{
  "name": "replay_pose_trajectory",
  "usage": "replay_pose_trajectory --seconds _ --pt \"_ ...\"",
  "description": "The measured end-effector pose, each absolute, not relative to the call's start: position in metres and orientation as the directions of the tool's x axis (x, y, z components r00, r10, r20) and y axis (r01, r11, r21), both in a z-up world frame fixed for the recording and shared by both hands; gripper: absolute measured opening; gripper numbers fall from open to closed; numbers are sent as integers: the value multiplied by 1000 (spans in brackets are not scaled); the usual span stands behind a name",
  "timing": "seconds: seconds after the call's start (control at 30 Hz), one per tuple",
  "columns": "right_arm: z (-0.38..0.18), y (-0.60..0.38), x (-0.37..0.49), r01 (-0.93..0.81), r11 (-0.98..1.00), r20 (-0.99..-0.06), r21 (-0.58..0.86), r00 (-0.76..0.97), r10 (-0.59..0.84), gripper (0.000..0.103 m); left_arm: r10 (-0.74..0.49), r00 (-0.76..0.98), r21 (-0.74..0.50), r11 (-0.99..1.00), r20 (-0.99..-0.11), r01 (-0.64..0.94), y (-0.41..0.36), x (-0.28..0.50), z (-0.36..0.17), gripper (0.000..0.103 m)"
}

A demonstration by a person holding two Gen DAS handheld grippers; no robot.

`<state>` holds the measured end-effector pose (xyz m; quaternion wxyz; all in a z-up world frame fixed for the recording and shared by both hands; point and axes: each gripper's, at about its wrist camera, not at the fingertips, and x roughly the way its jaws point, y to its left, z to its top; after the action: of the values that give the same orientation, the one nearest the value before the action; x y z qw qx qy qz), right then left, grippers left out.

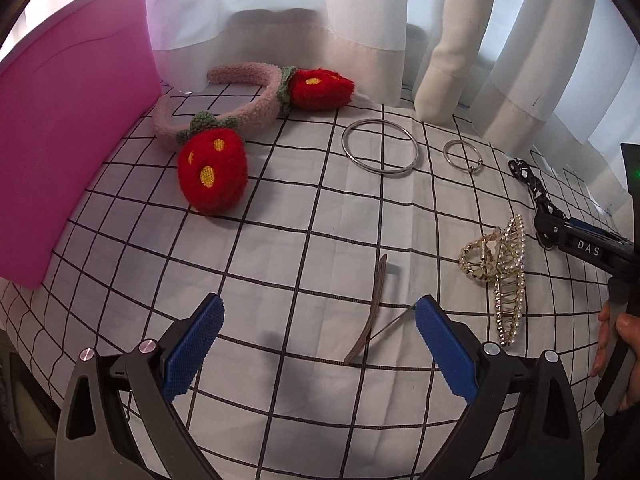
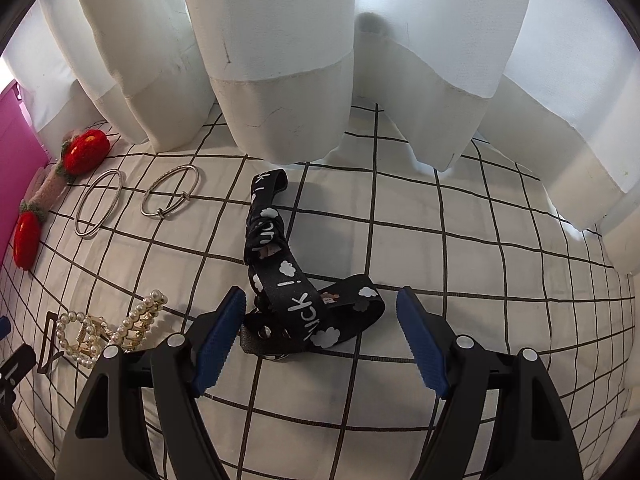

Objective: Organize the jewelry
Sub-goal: 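Close the right tool on the black hair tie while the left tool grasps the brown clip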

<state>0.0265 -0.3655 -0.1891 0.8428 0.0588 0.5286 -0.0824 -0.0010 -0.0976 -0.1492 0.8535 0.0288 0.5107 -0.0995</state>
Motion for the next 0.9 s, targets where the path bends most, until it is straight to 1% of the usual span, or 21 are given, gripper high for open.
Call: replay_pose_trajectory --seconds 0.3,0.43,0.57,0.63,0.77,0.9 --pt "-192 -368 25 178 983 -897 42 441 -41 74 -105 465 17 968 -879 250 -120 -4 -167 95" --pt "-191 -368 25 165 986 -896 35 443 -43 74 -121 450 -13 972 -885 236 -116 0 -175 97" --pt "-192 -364 22 153 988 -893 18 446 -53 75 -109 478 0 975 -872 221 -116 -5 -176 97" --pt "-194 -359 24 143 990 -893 4 446 -61 78 -104 491 3 977 -865 213 -117 -8 -177 97" --pt "-200 -361 25 162 987 -891 4 449 -70 91 -98 506 6 980 -857 200 -117 -10 -177 97" --pt "-202 -360 26 157 988 -892 3 446 -68 91 -96 494 1 981 -864 192 -117 -10 -176 97"
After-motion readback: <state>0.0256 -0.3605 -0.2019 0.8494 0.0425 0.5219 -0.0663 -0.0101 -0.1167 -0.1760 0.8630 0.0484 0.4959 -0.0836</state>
